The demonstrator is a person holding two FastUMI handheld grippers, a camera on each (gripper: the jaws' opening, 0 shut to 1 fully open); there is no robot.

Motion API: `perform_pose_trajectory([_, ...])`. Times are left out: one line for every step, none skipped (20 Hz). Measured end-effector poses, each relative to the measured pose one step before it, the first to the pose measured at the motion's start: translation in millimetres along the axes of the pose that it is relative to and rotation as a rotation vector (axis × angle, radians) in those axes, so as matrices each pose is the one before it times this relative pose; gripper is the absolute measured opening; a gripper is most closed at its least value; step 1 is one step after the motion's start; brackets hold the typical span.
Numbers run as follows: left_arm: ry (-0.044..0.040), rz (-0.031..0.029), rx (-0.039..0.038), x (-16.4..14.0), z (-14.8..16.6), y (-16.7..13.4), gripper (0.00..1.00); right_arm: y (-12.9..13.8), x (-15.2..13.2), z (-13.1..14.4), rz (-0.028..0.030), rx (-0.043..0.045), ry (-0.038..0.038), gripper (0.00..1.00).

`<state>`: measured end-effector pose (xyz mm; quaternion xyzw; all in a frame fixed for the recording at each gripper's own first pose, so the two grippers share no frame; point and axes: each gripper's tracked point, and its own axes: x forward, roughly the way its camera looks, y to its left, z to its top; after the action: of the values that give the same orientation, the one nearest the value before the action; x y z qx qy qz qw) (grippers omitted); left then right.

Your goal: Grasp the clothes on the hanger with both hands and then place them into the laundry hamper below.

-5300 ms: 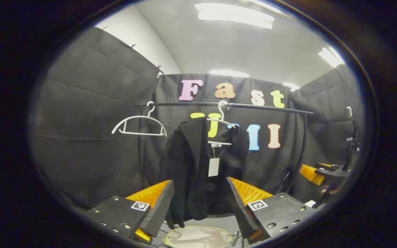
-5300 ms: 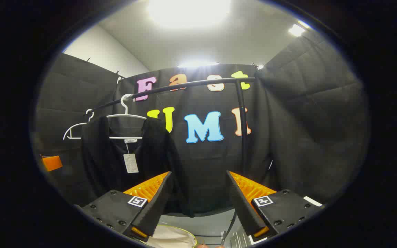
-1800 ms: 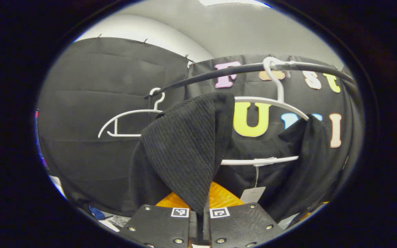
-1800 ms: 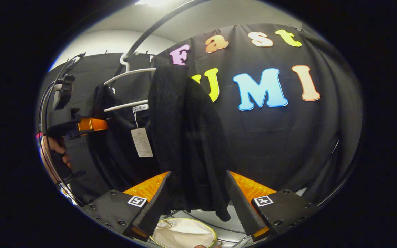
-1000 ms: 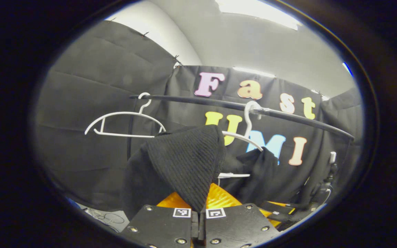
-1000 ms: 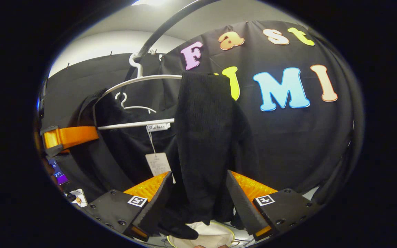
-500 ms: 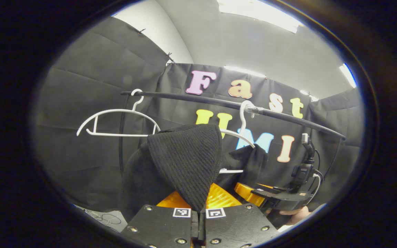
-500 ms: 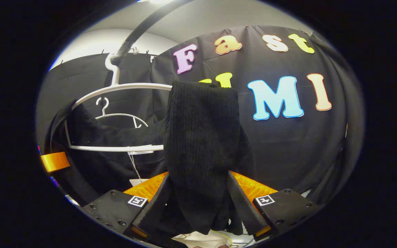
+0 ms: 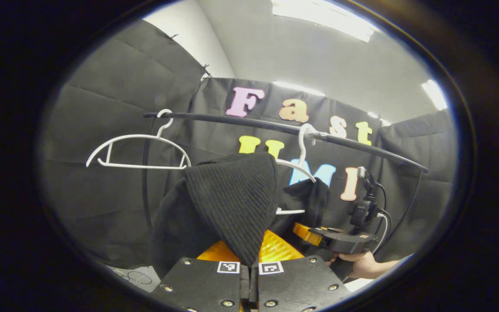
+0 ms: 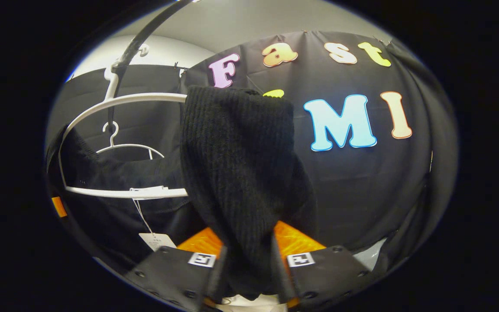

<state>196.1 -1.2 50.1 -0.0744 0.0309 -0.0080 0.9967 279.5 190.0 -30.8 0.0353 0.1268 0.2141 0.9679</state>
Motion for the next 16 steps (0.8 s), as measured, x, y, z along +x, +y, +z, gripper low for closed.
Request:
perform_pose_trajectory([-0.00472, -0.00083, 0.00651, -2.04, 0.93, 2.58, 0.01, 3.59, 0.05, 2.13, 0.02206, 0.02073, -0.01186, 0.28])
perform_pose_trajectory([-0.00213, 0.00344, 0.00303, -1.06, 0.72, 2.84, 0.0, 4.54, 0.83, 2.35, 0.0341, 0.02181, -0.01327, 0.13])
perform_pose_trajectory([-0.00357, 0.00271, -0.00361, 1.54, 0.3, -0.24, 0.0, 4.35, -3.46, -0.6, 0.01448, 0.00847, -0.00262, 0.02])
perform_pose_trajectory([-0.00354, 0.00037, -0.01089, 3.33, 0.05, 2.19, 0.0, -1.86, -1.82, 1.42, -0.00272, -0.01138, -0.00668, 0.01])
perform_pose_trajectory([-0.00475, -0.00103, -0.01399, 1.94, 1.48, 1.75, 0.01, -5.68, -3.16, 3.91, -0.01568, -0.01145, -0.01551, 0.05])
perform_pose_trajectory([-0.00592, -0.00016, -0.01147, 0.63, 0.88, 2.15, 0.0, -4.78, -3.5, 7.66, -0.01602, 0.00038, -0.03056, 0.05])
perform_pose_trajectory([-0.0072, 0.00004, -0.00698, -1.3, 3.78, 2.0, 0.0, -1.3, -3.73, 4.71, -0.01157, 0.0076, -0.0257, 0.01])
perform_pose_trajectory([-0.00789, 0.00062, -0.005, -4.4, 4.24, 2.5, 0.01, -2.24, -4.43, 3.47, -0.00976, 0.00651, -0.01313, 0.05])
perform_pose_trajectory([-0.01017, 0.00113, -0.00507, -2.12, 5.58, 2.24, 0.0, -1.86, -6.9, 3.84, -0.01265, 0.00541, -0.0143, 0.05])
perform_pose_trajectory([-0.01114, 0.00234, -0.00708, 1.08, 4.94, 1.61, 0.01, -4.69, -2.63, 4.02, -0.01421, 0.00368, -0.01312, 0.05])
perform_pose_trajectory([-0.00913, 0.00373, -0.00723, 1.03, 4.03, 2.53, 0.01, -6.3, -1.35, 6.65, -0.01887, 0.0051, -0.01704, 0.05])
perform_pose_trajectory([-0.00664, 0.00457, -0.00699, -0.24, 2.77, 1.82, 0.01, -6.73, 0.28, 7.87, -0.02546, 0.01047, -0.02618, 0.01])
perform_pose_trajectory([-0.00925, 0.00421, -0.01687, -1.27, 6.21, 3.92, 0.01, -6.28, 0.35, 9.39, -0.01882, 0.01484, -0.02744, 0.05])
perform_pose_trajectory([-0.01557, 0.00961, -0.01467, -4.73, 10.43, 7.87, 0.01, -7.6, 0.56, 6.82, -0.02, 0.00965, -0.0255, 0.05])
perform_pose_trajectory([-0.01702, 0.0086, -0.00825, -2.2, 10.45, 8.37, 0.01, -7.29, 1.66, 7.62, -0.01816, 0.00283, -0.02435, 0.01])
perform_pose_trajectory([-0.01526, 0.00939, 0.00267, -2.14, 8.72, 7.58, 0.01, -6.92, 3.33, 5.64, -0.0162, -0.00459, -0.01273, 0.01])
